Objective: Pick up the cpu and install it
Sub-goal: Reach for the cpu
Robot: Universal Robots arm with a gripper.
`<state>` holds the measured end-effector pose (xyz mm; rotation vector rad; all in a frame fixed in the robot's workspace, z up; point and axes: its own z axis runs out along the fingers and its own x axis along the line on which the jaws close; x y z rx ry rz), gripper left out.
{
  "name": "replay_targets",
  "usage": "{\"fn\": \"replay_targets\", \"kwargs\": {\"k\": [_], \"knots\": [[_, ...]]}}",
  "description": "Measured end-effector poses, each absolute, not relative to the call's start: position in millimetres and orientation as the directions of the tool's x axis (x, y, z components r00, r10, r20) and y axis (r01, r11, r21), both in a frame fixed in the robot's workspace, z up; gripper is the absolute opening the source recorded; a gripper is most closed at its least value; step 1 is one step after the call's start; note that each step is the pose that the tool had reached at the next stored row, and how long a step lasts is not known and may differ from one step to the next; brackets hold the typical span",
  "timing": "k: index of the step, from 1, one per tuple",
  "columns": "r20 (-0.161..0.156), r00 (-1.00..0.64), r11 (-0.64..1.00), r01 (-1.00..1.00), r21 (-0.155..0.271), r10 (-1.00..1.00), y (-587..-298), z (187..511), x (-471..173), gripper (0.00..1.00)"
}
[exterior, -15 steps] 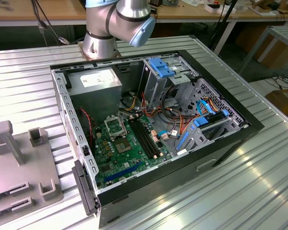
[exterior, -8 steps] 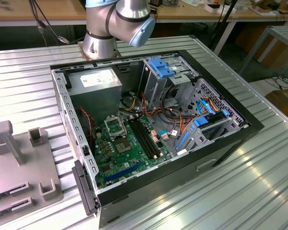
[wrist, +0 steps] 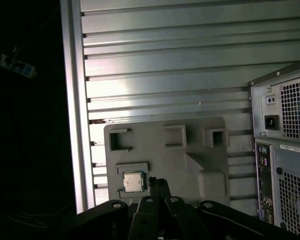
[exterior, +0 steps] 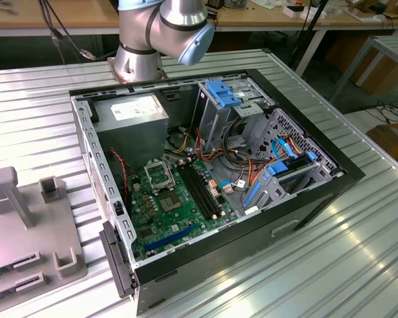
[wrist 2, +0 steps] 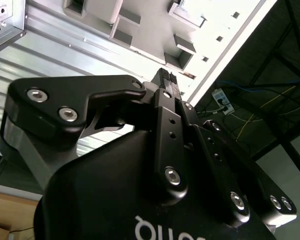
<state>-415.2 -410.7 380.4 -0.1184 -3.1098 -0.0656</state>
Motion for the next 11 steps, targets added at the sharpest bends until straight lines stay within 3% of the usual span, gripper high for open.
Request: {"fn": "replay_targets", "kwargs": {"k": [11], "knots": [[0.030,-0.998,0.998,0.057,0.041,0.056,-428,376,-432,0.11]]}}
